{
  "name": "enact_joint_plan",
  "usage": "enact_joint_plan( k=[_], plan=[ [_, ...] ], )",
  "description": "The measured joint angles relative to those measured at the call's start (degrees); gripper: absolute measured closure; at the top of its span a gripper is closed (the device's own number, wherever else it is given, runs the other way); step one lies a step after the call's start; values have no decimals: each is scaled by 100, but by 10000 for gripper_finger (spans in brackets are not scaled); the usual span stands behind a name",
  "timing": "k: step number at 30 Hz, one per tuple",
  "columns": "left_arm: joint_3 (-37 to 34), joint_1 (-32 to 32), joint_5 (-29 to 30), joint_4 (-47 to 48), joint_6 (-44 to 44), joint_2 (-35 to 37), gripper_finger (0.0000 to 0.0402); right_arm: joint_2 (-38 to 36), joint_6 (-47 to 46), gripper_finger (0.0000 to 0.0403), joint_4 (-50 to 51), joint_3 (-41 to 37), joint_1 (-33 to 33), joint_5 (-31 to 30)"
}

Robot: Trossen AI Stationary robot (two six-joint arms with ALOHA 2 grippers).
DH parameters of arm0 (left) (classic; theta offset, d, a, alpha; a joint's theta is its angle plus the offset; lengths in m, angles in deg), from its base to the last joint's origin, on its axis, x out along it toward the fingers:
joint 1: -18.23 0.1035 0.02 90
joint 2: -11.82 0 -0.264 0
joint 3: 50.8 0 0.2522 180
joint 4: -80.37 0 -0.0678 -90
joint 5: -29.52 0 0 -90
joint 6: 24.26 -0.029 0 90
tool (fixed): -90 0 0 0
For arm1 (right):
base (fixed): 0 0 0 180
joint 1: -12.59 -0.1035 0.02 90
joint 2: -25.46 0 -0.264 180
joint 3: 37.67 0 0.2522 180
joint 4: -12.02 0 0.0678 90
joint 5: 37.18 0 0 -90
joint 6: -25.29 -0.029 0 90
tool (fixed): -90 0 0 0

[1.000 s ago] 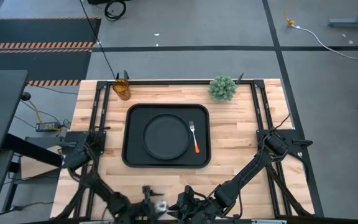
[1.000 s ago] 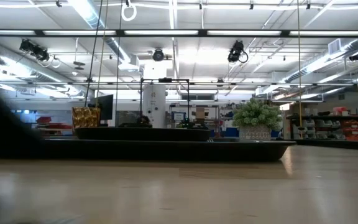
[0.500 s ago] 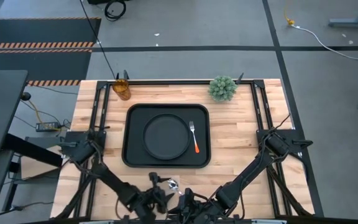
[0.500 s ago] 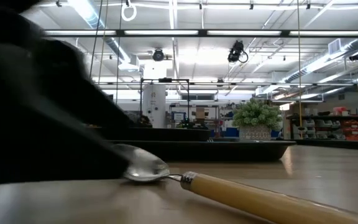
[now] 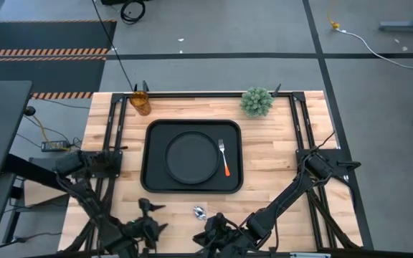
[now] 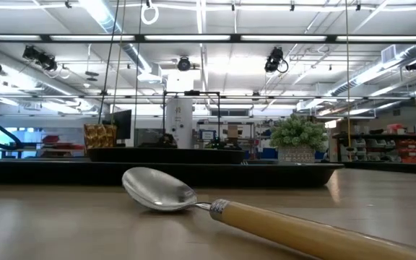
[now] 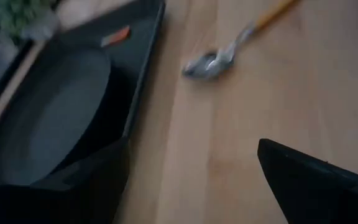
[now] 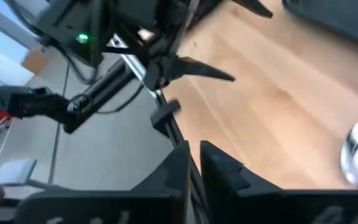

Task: Pick and place plate/cup/fork/spoon on tray
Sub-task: Put the yellow spoon on the black serving tray to the right of the orange fork

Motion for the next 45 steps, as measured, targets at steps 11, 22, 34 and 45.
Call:
enact_joint_plan(
  k=[11, 22, 34, 45],
  plan=[
    [0, -763, -12, 2410, 2827, 389, 47, 37, 589, 397, 128, 762, 75, -255],
    [-2, -877, 336, 2455, 3054, 381, 47, 2076, 620, 397, 2269, 3800, 510, 1195],
    [-4, -836, -56, 3145, 3228, 376, 47, 1606, -1007, 390, 4952, 3074, 612, 976],
    [-4, -829, -109, 3279, 3313, 373, 47, 1607, -627, 251, 4759, 2818, 588, 1028]
  ],
)
